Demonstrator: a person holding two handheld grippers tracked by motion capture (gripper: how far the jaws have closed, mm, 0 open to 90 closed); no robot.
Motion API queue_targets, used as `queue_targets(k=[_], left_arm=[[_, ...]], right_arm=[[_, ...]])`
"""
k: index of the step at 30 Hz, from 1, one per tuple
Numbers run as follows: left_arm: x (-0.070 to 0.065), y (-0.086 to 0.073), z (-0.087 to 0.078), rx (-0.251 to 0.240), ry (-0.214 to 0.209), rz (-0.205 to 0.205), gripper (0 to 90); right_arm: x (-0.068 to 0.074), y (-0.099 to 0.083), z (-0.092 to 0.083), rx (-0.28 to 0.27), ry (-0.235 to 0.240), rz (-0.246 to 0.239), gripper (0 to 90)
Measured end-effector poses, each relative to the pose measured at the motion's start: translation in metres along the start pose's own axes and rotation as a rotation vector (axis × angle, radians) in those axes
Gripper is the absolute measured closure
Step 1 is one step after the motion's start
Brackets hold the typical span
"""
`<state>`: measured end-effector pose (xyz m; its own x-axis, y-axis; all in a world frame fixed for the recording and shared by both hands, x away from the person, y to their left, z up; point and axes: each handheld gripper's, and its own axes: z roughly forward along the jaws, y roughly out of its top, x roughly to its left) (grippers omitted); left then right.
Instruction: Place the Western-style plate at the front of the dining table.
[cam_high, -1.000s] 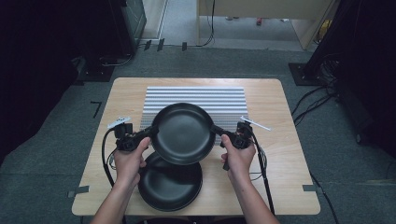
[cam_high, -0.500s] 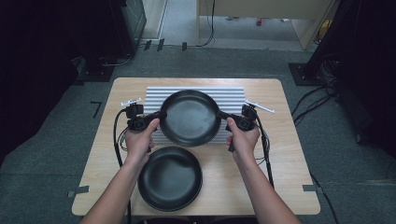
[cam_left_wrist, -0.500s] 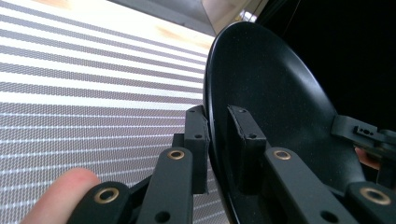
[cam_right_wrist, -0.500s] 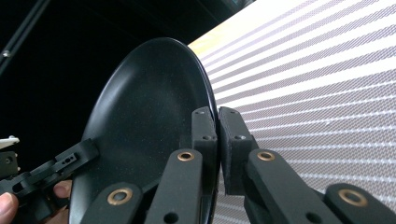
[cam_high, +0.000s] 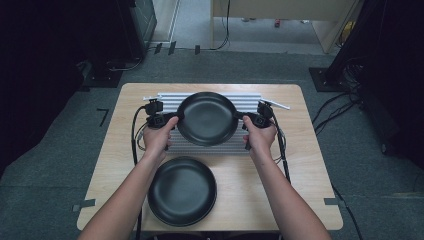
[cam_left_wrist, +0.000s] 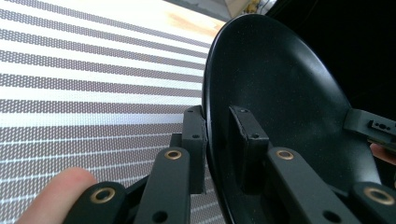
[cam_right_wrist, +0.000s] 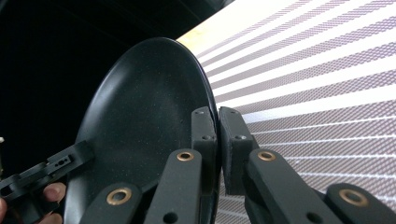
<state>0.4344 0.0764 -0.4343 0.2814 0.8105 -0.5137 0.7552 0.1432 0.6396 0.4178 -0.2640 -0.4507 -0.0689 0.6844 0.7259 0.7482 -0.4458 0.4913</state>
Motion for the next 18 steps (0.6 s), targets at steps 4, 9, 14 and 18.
queue_targets(k=[4, 9, 14, 18], left_arm=[[0.004, 0.002, 0.016, 0.028, 0.016, 0.000, 77.2], [0.016, 0.005, 0.036, 0.060, 0.031, -0.031, 77.1], [0.021, 0.007, 0.048, 0.074, 0.047, -0.041, 76.5], [0.023, 0.009, 0.057, 0.089, 0.058, -0.038, 76.5]], right_arm=[[-0.010, 0.004, 0.009, 0.005, -0.025, 0.008, 86.0], [-0.017, 0.005, 0.021, 0.016, -0.049, 0.007, 86.0], [-0.022, 0.006, 0.033, 0.022, -0.080, 0.011, 85.9], [-0.030, 0.007, 0.040, 0.025, -0.092, 0.030, 85.7]])
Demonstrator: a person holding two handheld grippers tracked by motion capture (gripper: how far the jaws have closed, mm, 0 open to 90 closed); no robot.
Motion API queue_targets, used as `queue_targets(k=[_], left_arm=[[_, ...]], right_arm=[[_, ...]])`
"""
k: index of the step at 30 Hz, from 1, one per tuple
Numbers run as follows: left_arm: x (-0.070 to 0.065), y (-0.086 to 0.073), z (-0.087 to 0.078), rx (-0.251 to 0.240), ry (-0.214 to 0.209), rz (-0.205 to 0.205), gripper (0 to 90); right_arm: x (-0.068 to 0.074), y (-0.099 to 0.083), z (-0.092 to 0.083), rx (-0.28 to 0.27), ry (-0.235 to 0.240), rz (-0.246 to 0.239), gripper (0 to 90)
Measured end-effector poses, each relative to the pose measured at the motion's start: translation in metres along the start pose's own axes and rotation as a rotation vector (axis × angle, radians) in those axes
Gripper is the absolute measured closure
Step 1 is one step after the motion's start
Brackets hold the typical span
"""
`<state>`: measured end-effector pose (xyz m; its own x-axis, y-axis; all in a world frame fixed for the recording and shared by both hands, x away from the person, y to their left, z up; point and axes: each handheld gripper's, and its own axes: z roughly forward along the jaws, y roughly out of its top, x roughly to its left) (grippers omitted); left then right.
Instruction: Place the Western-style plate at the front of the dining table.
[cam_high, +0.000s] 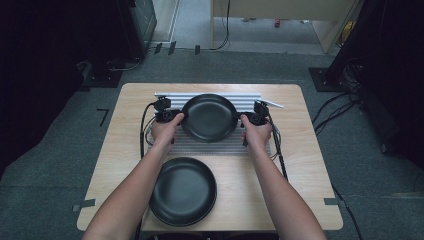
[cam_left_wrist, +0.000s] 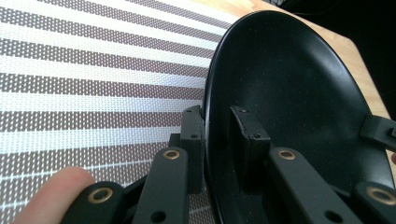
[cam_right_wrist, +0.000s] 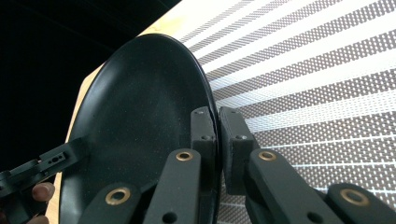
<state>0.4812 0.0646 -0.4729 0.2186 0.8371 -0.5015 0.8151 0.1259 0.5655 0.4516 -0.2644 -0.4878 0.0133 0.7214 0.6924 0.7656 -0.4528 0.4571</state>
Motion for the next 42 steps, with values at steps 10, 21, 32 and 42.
queue_targets(k=[10, 21, 32, 42], left_arm=[[0.006, 0.000, 0.014, 0.034, 0.027, -0.013, 75.2], [0.009, -0.001, 0.025, 0.061, 0.043, -0.028, 74.4], [0.011, -0.002, 0.029, 0.070, 0.048, -0.037, 74.3], [0.012, -0.002, 0.030, 0.067, 0.059, -0.032, 74.3]], right_arm=[[-0.005, 0.000, 0.011, 0.018, -0.026, 0.008, 85.7], [-0.009, 0.002, 0.018, 0.025, -0.053, 0.007, 85.6], [-0.012, 0.005, 0.024, 0.033, -0.058, 0.013, 85.5], [-0.014, 0.003, 0.028, 0.021, -0.054, 0.012, 85.4]])
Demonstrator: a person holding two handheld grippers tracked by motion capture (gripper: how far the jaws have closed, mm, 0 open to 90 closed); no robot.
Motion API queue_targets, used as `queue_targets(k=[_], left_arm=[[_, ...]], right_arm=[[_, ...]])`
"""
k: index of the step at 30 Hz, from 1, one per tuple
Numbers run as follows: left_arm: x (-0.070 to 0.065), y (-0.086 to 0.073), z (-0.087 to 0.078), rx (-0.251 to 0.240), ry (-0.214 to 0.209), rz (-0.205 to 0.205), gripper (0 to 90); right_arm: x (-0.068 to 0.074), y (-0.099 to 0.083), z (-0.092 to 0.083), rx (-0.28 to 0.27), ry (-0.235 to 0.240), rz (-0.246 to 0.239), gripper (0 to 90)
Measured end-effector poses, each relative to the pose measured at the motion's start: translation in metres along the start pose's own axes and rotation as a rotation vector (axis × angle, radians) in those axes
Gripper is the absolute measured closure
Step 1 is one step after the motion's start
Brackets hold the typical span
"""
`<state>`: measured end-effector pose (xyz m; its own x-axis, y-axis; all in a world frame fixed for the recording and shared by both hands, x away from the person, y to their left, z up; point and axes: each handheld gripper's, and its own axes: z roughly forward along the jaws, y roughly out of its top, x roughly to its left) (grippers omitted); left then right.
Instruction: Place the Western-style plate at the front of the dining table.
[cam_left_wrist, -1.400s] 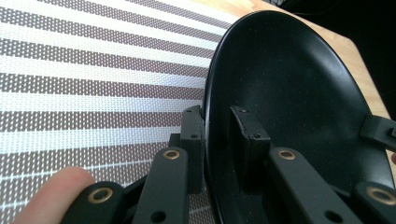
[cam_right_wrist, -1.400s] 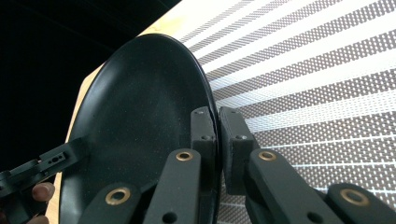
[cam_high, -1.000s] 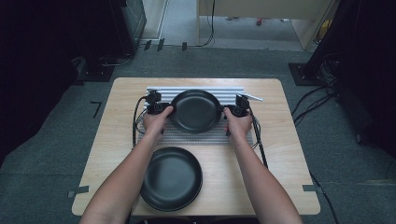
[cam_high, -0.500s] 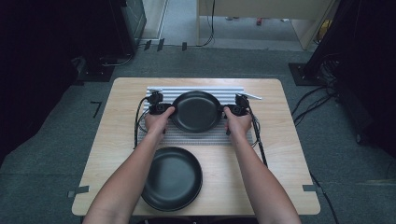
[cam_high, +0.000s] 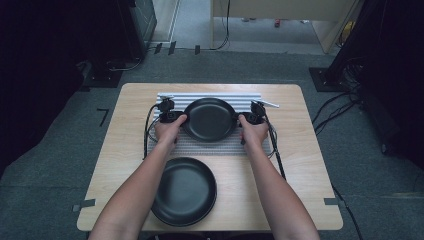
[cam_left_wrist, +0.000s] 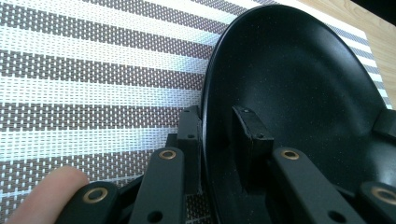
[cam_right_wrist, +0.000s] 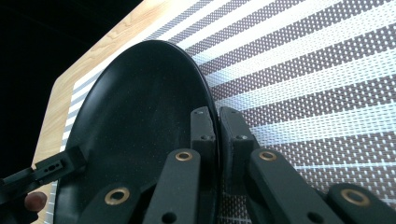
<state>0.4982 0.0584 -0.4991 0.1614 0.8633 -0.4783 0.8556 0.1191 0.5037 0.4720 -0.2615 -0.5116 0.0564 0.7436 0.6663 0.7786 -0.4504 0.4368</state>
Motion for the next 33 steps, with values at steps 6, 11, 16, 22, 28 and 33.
queue_targets(k=[6, 11, 16, 22, 28, 33], left_arm=[[-0.0011, 0.0004, 0.0010, 0.004, -0.003, 0.002, 74.3], [-0.0018, -0.0006, 0.0010, -0.003, 0.001, -0.006, 74.3], [-0.0005, -0.0023, 0.0009, -0.012, -0.007, -0.011, 74.4], [-0.0001, -0.0040, 0.0013, -0.026, -0.009, -0.024, 74.7], [0.0003, -0.0028, 0.0011, -0.017, -0.012, -0.019, 74.6], [-0.0002, -0.0024, -0.0026, -0.044, 0.006, 0.014, 75.2]], right_arm=[[-0.0026, 0.0009, 0.0008, -0.004, -0.001, 0.000, 85.3], [-0.0019, 0.0005, 0.0008, -0.006, -0.004, 0.002, 85.2], [-0.0017, -0.0003, 0.0007, -0.012, -0.010, -0.003, 85.1], [-0.0015, -0.0016, 0.0006, -0.020, -0.009, 0.001, 85.2], [-0.0036, -0.0020, 0.0006, -0.022, 0.007, -0.009, 85.1], [-0.0012, -0.0048, -0.0004, -0.068, 0.015, -0.076, 70.1]])
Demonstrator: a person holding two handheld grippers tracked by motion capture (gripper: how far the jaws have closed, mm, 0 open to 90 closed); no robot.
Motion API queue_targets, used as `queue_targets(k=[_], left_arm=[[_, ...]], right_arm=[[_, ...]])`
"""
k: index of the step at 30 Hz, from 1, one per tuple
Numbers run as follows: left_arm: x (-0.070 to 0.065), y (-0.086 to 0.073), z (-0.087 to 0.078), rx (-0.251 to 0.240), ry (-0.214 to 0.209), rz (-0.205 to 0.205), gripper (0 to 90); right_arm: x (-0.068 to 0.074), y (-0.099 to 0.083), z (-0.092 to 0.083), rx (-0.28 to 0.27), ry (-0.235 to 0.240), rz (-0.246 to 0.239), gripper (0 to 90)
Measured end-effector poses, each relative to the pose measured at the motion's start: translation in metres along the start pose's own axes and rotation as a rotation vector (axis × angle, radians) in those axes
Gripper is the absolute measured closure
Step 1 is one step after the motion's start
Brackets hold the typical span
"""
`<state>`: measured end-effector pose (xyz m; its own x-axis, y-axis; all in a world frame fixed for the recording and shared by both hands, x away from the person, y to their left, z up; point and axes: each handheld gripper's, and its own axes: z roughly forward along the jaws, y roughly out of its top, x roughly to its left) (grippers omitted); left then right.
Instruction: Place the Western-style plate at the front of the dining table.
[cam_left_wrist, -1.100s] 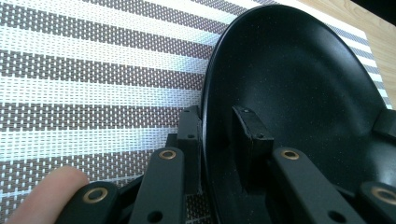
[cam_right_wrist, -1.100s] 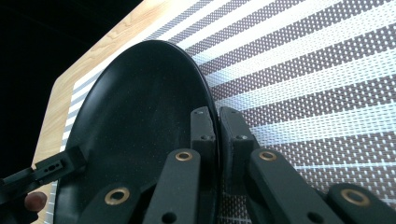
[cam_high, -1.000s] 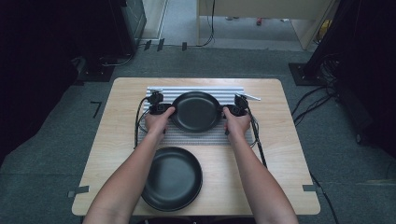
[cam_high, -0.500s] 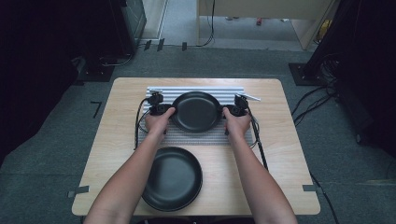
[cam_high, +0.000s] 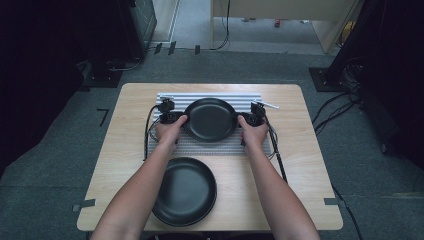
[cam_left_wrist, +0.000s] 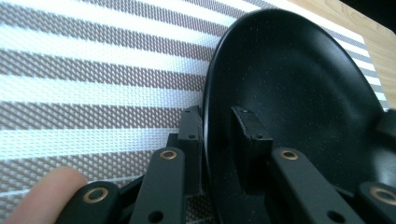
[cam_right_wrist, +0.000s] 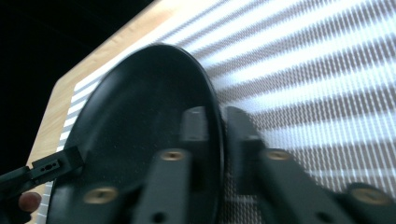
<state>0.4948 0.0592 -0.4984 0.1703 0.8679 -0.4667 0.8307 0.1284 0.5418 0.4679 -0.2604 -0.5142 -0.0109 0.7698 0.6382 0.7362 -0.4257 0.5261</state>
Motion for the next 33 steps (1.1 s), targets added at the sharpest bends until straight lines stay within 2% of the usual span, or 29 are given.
queue_targets(k=[1, 2, 4, 6, 7, 9, 11, 13, 15, 16, 18, 20, 23, 25, 27, 28, 29, 33], left_arm=[[0.000, 0.000, 0.000, 0.000, 0.000, 0.000, 73.4], [0.000, 0.002, -0.004, -0.024, -0.001, 0.003, 68.6], [0.002, 0.006, -0.011, -0.048, -0.029, -0.010, 65.2], [0.002, 0.009, -0.018, -0.063, -0.040, -0.009, 55.2], [0.002, 0.011, -0.023, -0.073, -0.044, 0.000, 49.4], [0.002, 0.014, -0.032, -0.079, -0.051, 0.012, 46.0], [0.001, 0.015, -0.046, -0.084, -0.062, 0.051, 41.1], [0.000, 0.015, -0.051, -0.092, -0.067, 0.062, 39.6], [-0.001, 0.015, -0.061, -0.104, -0.064, 0.094, 33.5], [-0.001, 0.014, -0.067, -0.108, -0.067, 0.108, 27.7], [-0.002, 0.012, -0.076, -0.116, -0.073, 0.124, 25.8], [-0.005, 0.007, -0.088, -0.128, -0.070, 0.161, 19.1], [-0.007, 0.003, -0.095, -0.125, -0.075, 0.185, 17.0], [-0.008, -0.001, -0.103, -0.129, -0.084, 0.201, 14.9], [-0.008, -0.005, -0.108, -0.137, -0.091, 0.208, 13.5], [-0.008, -0.008, -0.111, -0.137, -0.085, 0.222, 12.1], [-0.008, -0.010, -0.113, -0.139, -0.080, 0.229, 12.1], [0.000, -0.020, -0.123, -0.150, -0.074, 0.232, 10.9]], right_arm=[[0.000, 0.000, 0.000, 0.000, 0.000, 0.000, 70.1], [0.004, 0.001, -0.003, -0.036, -0.009, -0.046, 64.1], [0.006, 0.001, -0.005, -0.047, -0.011, -0.055, 62.1], [0.008, 0.003, -0.009, -0.082, -0.013, -0.085, 57.1], [0.009, 0.006, -0.014, -0.110, -0.011, -0.120, 54.6], [0.010, 0.006, -0.016, -0.117, -0.010, -0.133, 53.2], [0.014, 0.009, -0.025, -0.137, -0.010, -0.201, 50.0], [0.015, 0.009, -0.028, -0.139, -0.010, -0.220, 48.0], [0.020, 0.009, -0.036, -0.131, -0.007, -0.249, 44.1], [0.023, 0.009, -0.045, -0.128, -0.031, -0.269, 40.6], [0.024, 0.009, -0.048, -0.126, -0.032, -0.279, 39.0], [0.026, 0.007, -0.061, -0.131, -0.033, -0.288, 34.8], [0.025, 0.005, -0.068, -0.110, -0.036, -0.293, 30.9], [0.024, 0.002, -0.074, -0.104, -0.013, -0.314, 28.2], [0.023, -0.002, -0.080, -0.097, -0.017, -0.329, 27.0], [0.022, -0.006, -0.086, -0.098, -0.022, -0.351, 26.4], [0.022, -0.006, -0.086, -0.098, -0.022, -0.351, 26.4], [0.019, -0.013, -0.096, -0.099, -0.020, -0.377, 26.4]])
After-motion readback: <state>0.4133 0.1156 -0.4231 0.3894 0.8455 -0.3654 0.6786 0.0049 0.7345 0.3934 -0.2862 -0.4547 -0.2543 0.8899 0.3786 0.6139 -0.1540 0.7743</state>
